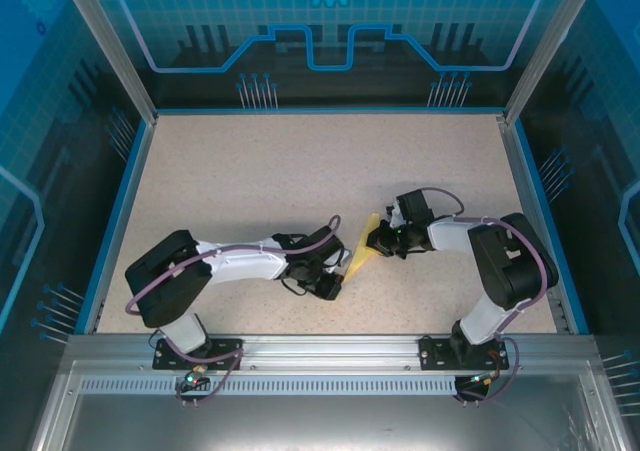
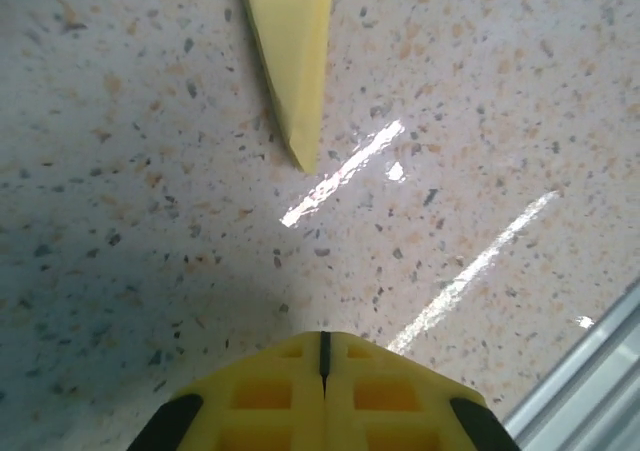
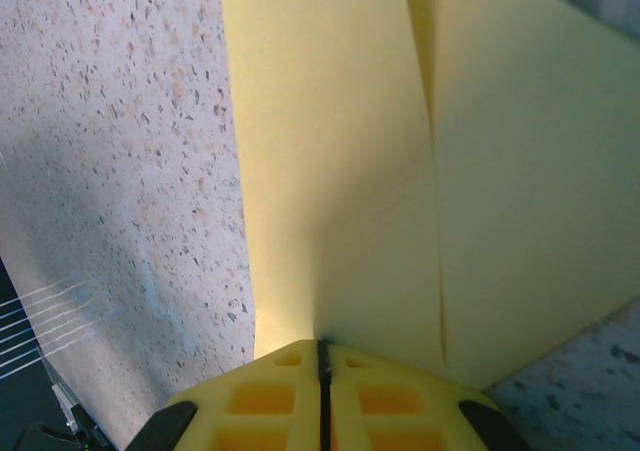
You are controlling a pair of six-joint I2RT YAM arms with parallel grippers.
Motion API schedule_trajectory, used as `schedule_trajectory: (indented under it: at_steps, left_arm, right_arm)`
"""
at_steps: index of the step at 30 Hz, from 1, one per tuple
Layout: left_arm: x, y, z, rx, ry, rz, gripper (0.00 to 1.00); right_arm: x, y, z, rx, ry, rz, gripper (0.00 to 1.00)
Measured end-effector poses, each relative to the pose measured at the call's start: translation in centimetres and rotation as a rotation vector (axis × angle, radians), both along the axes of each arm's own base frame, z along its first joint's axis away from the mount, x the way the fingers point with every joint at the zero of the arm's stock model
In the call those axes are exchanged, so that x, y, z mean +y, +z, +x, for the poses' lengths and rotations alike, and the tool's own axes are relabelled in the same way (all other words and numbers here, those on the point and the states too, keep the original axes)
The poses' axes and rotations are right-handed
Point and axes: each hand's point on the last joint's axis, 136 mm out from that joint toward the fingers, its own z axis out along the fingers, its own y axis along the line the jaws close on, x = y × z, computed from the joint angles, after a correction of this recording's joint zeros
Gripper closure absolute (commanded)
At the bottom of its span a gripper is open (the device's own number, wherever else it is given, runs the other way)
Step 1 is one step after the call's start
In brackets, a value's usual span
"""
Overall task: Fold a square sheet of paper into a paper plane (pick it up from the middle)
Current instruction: Fold the wing for the fifth time at the center of the table.
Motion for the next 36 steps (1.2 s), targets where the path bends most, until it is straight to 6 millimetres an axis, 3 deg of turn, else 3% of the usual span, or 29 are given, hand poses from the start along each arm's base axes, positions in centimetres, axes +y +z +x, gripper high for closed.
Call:
schedule_trajectory:
  at_steps: [9, 14, 21, 27, 30, 36]
  left_arm:
    - [-2.4, 3.3, 4.5, -0.079, 0.064, -0.092, 0.95]
    - [-3.5, 2.1, 5.7, -0.085, 0.073, -0.087, 0.96]
    - [-3.3, -0.9, 5.9, -0.057, 0.079, -0.031, 0.96]
    - [-3.5, -1.2, 6.0, -0.058, 0.079, -0.033, 0.96]
    - [-3.5, -1.2, 6.0, -0.060, 0.079, -0.035, 0.96]
    - [-3.4, -1.1, 6.2, -0.060, 0.084, -0.034, 0.87]
  right_arm:
    - [0.0, 0.1, 0.0, -0.017, 0.002, 0.003, 0.91]
    - [-0.1, 0.1, 0.0, -0.027, 0.004, 0.002, 0.91]
    - [-0.3, 0.3, -0.1, -0.040, 0.005, -0.011, 0.89]
    - [-0.7, 0.6, -0.4, -0.040, 0.004, -0.026, 0.77]
    - [-1.6, 1.3, -0.7, -0.042, -0.004, -0.049, 0.68]
    - [-4.6, 4.6, -0.8, -0.100, -0.048, -0.073, 0.63]
